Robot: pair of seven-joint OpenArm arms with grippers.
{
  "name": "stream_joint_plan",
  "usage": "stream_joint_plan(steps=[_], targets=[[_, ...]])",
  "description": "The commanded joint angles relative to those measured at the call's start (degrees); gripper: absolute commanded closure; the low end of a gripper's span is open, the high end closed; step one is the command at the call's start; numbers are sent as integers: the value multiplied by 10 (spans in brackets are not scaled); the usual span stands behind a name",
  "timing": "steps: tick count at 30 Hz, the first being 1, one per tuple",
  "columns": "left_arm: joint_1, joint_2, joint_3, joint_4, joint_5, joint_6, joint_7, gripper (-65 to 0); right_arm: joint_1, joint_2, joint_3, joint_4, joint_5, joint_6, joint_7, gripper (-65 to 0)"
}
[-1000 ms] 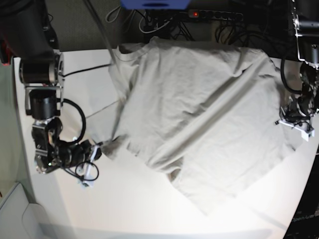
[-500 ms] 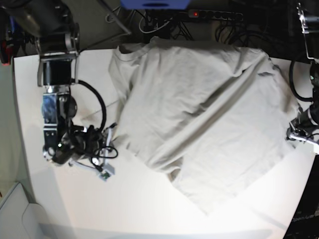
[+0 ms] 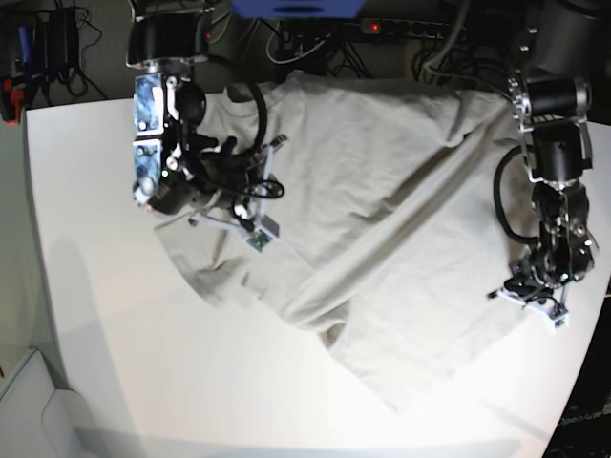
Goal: Layout the t-shirt on the table in an organized manner, then fold the t-shirt properly
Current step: 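Regrasp the shirt edges with both grippers and stretch them apart, then pull both grippers outward, smoothing the shirt flat on the table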
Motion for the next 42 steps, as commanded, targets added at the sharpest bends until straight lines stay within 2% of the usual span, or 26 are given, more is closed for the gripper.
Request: stream_joint_plan(steps=[1, 3, 9, 18, 23, 27, 36, 39, 42], targets=[[-15, -9, -3, -7, 3, 0, -18, -1, 2, 0, 0, 7, 4, 0, 9, 0], [-15, -9, -3, -27, 5, 0, -35, -1, -11, 4, 0, 7, 4, 0, 18, 0], [1, -25, -2, -60, 3, 0, -43, -1, -6, 50, 3, -42, 2, 0, 49, 0], [41, -30, -3, -56, 2, -1, -36, -1, 81, 110, 3, -200, 2, 0, 109, 0], [56, -30, -78, -51, 2, -1, 18, -1, 149, 133, 3, -279, 2, 0, 138, 0], [79, -27, -120, 10, 2, -1, 59, -1, 216, 145, 3, -338, 2, 0, 156, 0], [107, -18, -125, 168, 2, -1, 128, -1, 332, 152, 2, -469, 1, 0, 213, 0], [109, -14, -125, 200, 2, -1, 146, -1, 345, 151, 4, -466, 3, 0, 225, 0], [122, -13, -125, 237, 2, -1, 154, -1, 342, 153, 4, -406, 6, 0, 220, 0]])
